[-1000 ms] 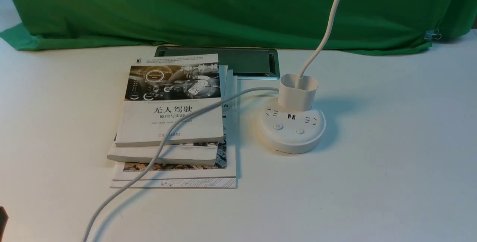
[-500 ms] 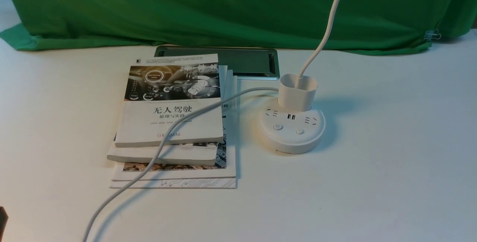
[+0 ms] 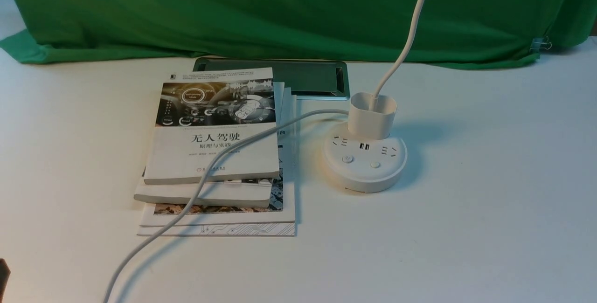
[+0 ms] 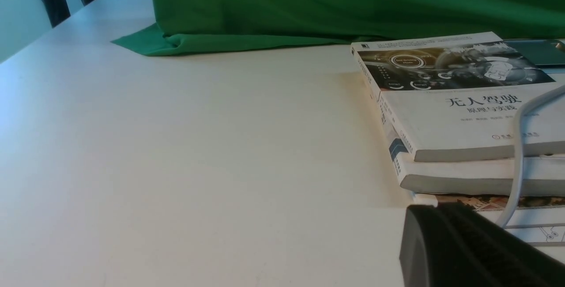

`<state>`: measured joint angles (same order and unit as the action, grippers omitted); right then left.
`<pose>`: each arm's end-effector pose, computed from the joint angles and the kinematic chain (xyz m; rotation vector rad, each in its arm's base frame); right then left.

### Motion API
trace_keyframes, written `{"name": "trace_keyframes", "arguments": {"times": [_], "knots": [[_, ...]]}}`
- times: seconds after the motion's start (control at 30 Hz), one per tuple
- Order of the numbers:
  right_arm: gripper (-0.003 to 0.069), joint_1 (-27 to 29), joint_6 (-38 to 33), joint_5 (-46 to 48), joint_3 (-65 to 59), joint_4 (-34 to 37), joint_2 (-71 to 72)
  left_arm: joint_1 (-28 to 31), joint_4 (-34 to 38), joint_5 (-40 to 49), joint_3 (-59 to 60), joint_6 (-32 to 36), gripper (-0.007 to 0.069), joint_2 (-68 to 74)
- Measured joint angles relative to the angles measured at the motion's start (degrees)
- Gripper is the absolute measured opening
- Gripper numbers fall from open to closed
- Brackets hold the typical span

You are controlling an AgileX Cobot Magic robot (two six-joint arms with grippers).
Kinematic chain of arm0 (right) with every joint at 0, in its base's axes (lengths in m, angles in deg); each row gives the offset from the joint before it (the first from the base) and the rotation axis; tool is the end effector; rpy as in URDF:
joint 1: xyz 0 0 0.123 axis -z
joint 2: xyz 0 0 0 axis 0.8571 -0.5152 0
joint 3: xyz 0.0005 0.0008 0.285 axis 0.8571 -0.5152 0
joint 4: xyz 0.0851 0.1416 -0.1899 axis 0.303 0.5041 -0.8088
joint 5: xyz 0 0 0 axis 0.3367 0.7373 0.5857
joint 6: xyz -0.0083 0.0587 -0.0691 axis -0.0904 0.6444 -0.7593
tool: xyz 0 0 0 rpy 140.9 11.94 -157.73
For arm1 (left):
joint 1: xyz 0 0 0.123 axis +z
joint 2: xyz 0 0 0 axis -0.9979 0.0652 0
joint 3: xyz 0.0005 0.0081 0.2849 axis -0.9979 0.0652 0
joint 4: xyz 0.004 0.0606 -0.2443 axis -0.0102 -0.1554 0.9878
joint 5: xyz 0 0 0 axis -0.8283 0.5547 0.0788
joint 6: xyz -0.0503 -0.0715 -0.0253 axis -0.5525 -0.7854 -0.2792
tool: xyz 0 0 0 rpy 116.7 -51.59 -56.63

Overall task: Turn on the desk lamp on the white desktop with your hand.
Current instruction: 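Press the button on the base of the white desk lamp with the right gripper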

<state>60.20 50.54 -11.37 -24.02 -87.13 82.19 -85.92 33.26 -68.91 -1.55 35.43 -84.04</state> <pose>0.0562 -0.0020 0.1890 0.0829 1.7208 0.0263 0.0558 -0.0007 0.1896 0.0331 1.7104 0.0211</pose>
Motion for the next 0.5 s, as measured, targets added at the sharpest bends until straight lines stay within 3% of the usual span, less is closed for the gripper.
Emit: {"name": "trace_keyframes", "arguments": {"times": [0.07,0.33,0.5], "knots": [[0.0241,0.0,3.5,0.0,0.0,1.1,0.0,0.0,0.0,0.0,0.0,0.0,0.0021,0.0],[0.0241,0.0,47.6,-0.9,0.0,18.3,0.0,0.0,0.0,0.0,0.0,0.0,0.0021,0.0],[0.0241,0.0,48.8,-0.7,0.0,13.5,0.0,0.0,0.0,0.0,0.0,0.0,0.0021,0.0]]}}
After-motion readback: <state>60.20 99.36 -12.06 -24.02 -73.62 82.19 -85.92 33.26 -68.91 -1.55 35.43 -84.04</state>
